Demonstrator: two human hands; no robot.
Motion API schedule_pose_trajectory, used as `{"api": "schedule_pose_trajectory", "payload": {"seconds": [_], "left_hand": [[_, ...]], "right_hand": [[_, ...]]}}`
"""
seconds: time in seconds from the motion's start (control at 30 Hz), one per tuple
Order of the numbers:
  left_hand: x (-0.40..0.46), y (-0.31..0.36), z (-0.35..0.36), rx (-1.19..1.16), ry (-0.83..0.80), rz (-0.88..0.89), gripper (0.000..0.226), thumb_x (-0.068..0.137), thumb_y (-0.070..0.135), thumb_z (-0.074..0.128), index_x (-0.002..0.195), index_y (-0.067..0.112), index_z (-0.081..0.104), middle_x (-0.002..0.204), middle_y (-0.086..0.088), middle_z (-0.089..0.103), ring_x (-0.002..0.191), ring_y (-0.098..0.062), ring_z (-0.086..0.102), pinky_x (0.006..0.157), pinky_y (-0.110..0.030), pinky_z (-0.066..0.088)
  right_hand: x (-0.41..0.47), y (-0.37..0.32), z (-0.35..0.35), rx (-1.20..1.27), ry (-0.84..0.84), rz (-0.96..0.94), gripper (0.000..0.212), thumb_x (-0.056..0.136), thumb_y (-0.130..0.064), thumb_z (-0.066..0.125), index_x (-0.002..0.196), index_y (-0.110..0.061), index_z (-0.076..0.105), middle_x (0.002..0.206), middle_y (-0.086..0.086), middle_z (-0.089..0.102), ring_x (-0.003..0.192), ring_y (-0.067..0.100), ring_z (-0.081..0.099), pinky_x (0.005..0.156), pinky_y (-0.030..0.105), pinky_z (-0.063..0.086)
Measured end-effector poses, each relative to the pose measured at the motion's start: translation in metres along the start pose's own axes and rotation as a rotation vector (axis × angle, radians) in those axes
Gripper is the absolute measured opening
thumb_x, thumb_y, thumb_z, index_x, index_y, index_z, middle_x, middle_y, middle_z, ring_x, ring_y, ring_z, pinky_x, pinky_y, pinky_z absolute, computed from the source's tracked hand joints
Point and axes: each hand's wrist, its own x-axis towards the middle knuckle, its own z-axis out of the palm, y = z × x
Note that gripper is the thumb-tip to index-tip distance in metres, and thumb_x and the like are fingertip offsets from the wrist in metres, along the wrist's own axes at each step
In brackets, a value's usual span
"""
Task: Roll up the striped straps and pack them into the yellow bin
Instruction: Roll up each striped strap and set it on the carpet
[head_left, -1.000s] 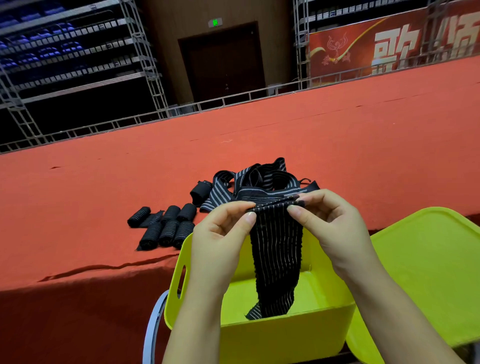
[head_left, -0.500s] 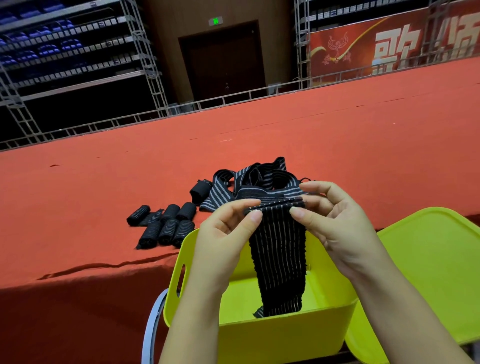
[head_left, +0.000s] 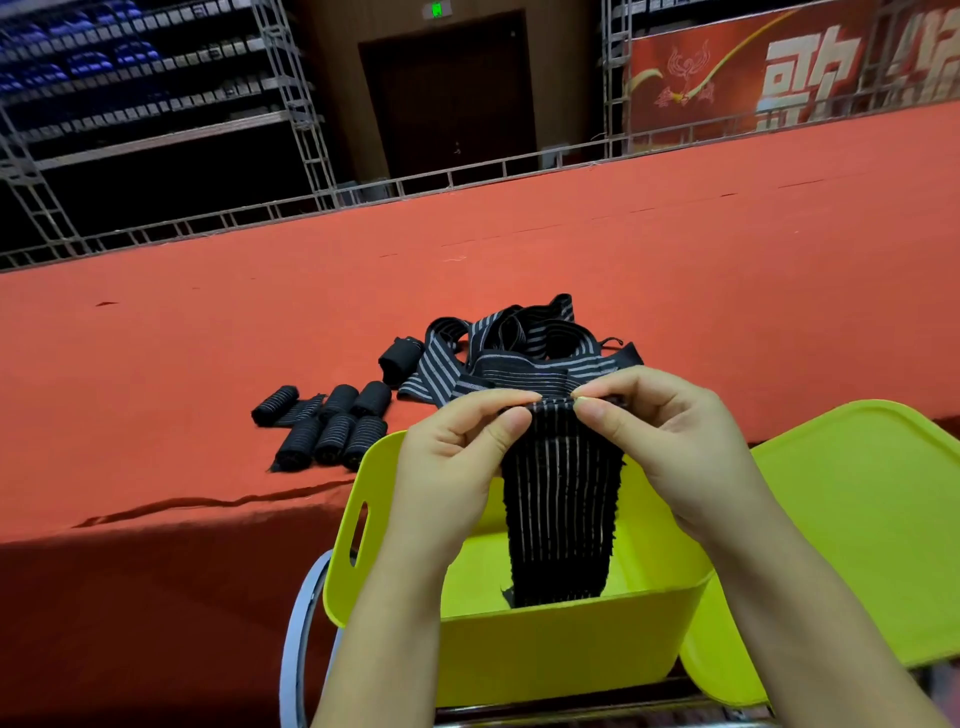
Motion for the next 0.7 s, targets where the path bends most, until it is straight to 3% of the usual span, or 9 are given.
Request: {"api": "schedule_pose_trajectory", "payload": {"seconds": [0.13,0.27,0.33,0.47,0.7], "left_hand": [[-0.003,0.004,0.006,-0.045,-0.029,-0.086,0.017,0.078,0.027,0.06,0.081,0.031,0.077,0.081,0.007,0.072,0.073,-0.006,0.065,0.056,-0.02,0.052],[-0.002,0.005,0.007,-0.047,-0.038,-0.113,0.02,0.08,0.032,0.058,0.084,0.034,0.077,0.084,0.008,0.072,0.075,-0.009,0.066,0.055,-0.022,0.052],[-0.001,0.005,0.006,-0.047,-0.047,-0.127,0.019,0.078,0.032,0.06,0.085,0.035,0.077,0.084,0.007,0.072,0.075,-0.01,0.065,0.057,-0.023,0.053],[0.002,0.003,0.004,-0.068,-0.069,-0.2,0.02,0.075,0.03,0.062,0.087,0.036,0.078,0.085,0.005,0.074,0.078,-0.01,0.066,0.063,-0.023,0.055],[0.001,0.002,0.001,-0.14,-0.085,-0.255,0.015,0.077,0.023,0.073,0.089,0.03,0.078,0.092,-0.004,0.072,0.089,-0.016,0.068,0.078,-0.03,0.057]], "right_hand": [[0.0,0.002,-0.003,0.036,-0.011,0.033,0.006,0.071,-0.02,0.069,0.073,-0.024,0.074,0.075,-0.005,0.071,0.074,0.007,0.063,0.068,0.017,0.049],[0.0,0.004,-0.005,0.093,0.004,0.08,0.009,0.075,-0.011,0.067,0.076,-0.017,0.073,0.071,-0.007,0.071,0.067,0.003,0.062,0.057,0.014,0.047],[0.001,0.004,-0.01,0.121,-0.037,0.139,0.009,0.07,-0.021,0.07,0.076,-0.02,0.077,0.075,-0.006,0.073,0.07,0.004,0.065,0.058,0.019,0.05],[0.003,0.007,-0.021,0.153,-0.146,0.19,0.053,0.044,-0.057,0.086,0.088,-0.028,0.078,0.095,0.0,0.075,0.088,0.01,0.069,0.07,0.031,0.059],[0.005,0.009,-0.027,0.193,-0.199,0.211,0.063,0.044,-0.052,0.089,0.096,-0.018,0.077,0.103,0.007,0.074,0.095,0.016,0.069,0.074,0.026,0.056]]}}
